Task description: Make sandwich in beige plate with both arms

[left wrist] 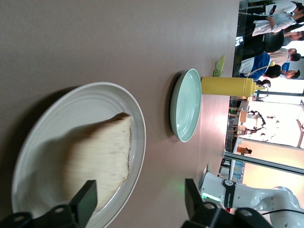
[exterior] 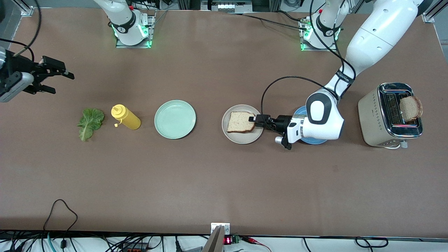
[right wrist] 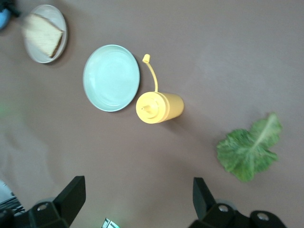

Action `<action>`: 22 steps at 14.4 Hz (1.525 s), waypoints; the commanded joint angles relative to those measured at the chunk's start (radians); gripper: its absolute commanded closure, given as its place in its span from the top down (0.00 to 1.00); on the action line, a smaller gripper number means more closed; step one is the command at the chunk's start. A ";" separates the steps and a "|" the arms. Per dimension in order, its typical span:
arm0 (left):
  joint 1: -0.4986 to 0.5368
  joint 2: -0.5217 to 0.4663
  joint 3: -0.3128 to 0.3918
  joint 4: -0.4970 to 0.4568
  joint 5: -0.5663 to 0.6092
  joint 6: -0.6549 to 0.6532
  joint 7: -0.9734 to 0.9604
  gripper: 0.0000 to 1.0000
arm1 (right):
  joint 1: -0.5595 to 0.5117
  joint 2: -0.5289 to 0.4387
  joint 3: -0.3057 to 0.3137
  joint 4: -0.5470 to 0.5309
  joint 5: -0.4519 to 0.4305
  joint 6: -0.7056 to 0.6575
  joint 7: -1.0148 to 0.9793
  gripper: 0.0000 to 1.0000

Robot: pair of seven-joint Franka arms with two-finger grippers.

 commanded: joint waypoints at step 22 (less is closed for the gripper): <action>0.027 -0.260 0.028 0.369 1.054 -0.692 -0.337 1.00 | -0.147 0.472 -0.103 -0.297 0.875 -0.009 -1.720 1.00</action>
